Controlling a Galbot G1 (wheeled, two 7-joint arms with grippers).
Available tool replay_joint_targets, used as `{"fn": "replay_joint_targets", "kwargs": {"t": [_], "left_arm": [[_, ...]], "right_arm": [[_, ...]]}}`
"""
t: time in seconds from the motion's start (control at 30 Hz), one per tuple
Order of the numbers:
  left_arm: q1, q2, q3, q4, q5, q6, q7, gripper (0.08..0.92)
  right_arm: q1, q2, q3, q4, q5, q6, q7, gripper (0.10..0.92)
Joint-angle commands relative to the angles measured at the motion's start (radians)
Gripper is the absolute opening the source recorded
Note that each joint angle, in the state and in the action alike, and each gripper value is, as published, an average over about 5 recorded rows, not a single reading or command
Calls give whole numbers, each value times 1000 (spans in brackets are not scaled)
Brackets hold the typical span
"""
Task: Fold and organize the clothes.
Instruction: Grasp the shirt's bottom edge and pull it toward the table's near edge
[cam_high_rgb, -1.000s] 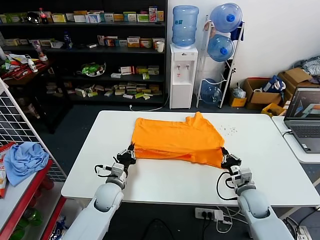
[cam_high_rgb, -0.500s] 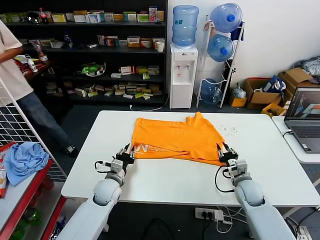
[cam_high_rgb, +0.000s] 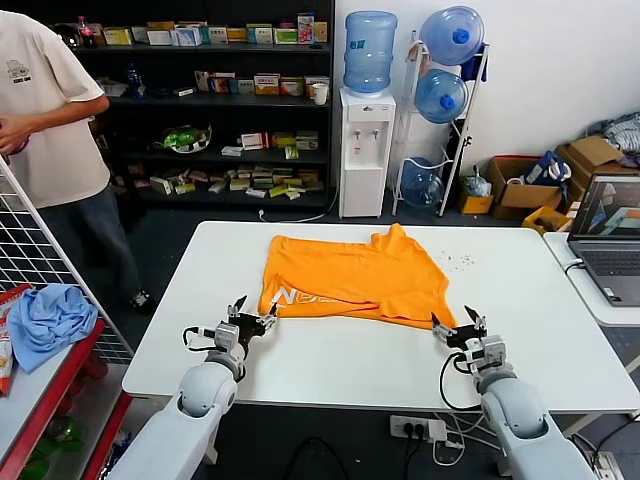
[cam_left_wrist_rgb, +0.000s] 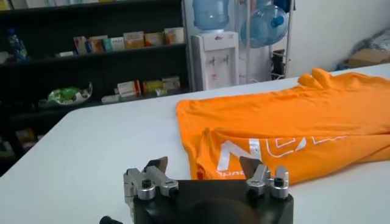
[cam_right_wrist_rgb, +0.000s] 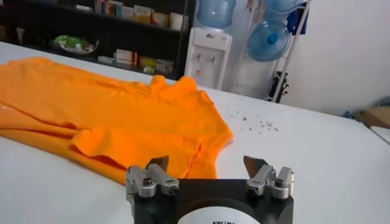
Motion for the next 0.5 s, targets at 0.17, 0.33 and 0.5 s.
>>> {"fn": "replay_joint_targets", "kwargs": {"t": [0.17,0.33,0.5], "left_arm": [[-19,-6,1,45,-59,26,2,787],[-27,-12,4,69,-58,31,15,646],[-26,-7,4,68,-58,39,27,507]], "right_arm": [[-35,2,9,14,7,-44,1,697],[-24,8,10,-10,17,-49,13,550],[-21,4,11,-21,29,-60,20,403]]}}
